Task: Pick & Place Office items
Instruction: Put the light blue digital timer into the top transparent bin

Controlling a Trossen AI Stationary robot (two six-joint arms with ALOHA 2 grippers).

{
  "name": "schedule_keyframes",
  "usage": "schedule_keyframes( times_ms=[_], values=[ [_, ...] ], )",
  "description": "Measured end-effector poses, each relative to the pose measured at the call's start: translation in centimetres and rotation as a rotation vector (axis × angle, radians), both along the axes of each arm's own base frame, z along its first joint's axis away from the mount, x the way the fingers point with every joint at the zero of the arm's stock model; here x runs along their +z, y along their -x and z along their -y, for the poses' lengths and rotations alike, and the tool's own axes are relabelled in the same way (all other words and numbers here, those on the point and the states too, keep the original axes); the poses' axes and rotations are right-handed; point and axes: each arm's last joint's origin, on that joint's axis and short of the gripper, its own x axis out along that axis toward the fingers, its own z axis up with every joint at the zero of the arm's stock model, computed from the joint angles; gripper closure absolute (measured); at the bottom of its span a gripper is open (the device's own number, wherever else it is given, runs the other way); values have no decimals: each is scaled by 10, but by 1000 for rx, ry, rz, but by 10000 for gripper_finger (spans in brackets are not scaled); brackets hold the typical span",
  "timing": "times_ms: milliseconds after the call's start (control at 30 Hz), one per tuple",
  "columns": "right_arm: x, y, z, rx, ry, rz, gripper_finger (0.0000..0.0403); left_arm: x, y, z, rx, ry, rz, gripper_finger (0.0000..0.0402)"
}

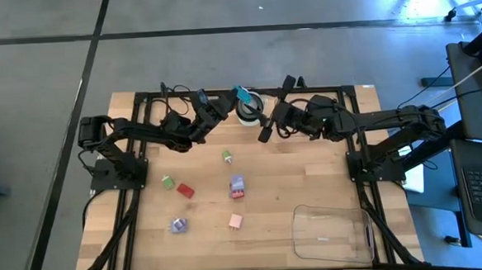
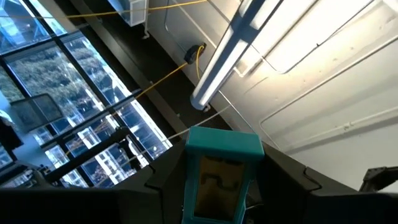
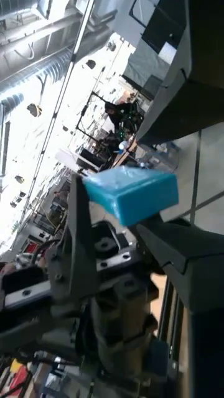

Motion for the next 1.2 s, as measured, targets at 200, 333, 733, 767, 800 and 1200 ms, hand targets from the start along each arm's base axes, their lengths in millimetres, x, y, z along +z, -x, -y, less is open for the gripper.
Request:
schedule_keyframes(
  times_ms=[200, 333, 733, 767, 800, 1200],
  values=[
    [0, 0, 0, -2, -3, 0, 233, 0, 0, 1, -11, -7, -3, 237],
    [-1, 0, -1, 2, -2, -3, 286, 0, 0, 2, -15, -5, 0, 238],
    [0, 0, -1, -1, -19, 8, 330, -1, -1, 2, -19, 6, -1, 206],
    [0, 0, -1, 0, -26, 8, 329, -1, -1, 2, -20, 6, -1, 200],
    [0, 0, -1, 1, -29, 8, 329, 0, -1, 2, -20, 6, 1, 194],
    [-5, 36, 9, -233, -230, -152, 331, 7, 12, -34, -1, -11, 37, 147]
  ],
)
